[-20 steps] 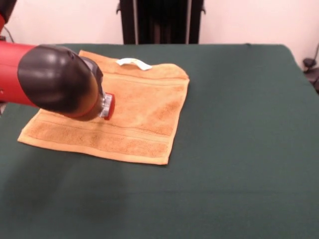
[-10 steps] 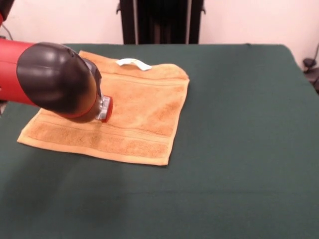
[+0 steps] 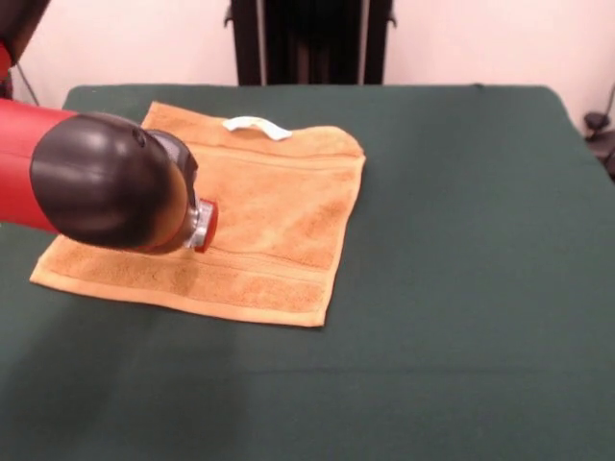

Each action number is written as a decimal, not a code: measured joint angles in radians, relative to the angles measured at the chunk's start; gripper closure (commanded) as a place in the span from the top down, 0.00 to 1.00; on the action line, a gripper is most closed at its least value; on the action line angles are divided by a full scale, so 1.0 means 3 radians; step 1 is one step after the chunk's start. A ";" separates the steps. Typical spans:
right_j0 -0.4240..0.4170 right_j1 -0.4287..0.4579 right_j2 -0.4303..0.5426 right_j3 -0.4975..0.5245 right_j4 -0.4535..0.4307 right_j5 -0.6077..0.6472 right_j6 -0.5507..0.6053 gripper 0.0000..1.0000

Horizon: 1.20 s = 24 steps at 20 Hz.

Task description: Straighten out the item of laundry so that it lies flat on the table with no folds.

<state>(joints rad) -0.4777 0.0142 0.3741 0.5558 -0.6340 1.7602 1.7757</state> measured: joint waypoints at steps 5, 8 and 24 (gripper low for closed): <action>0.0103 0.0213 0.0105 -0.0506 -0.0208 0.0394 0.0000 1.00; 0.0126 0.0302 0.0220 -0.0730 -0.0352 0.0580 0.0000 1.00; 0.0114 0.0375 0.1033 -0.1315 -0.1040 0.0738 -0.0247 1.00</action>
<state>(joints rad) -0.4435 0.1268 0.6840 0.1611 -0.9459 1.9814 1.7017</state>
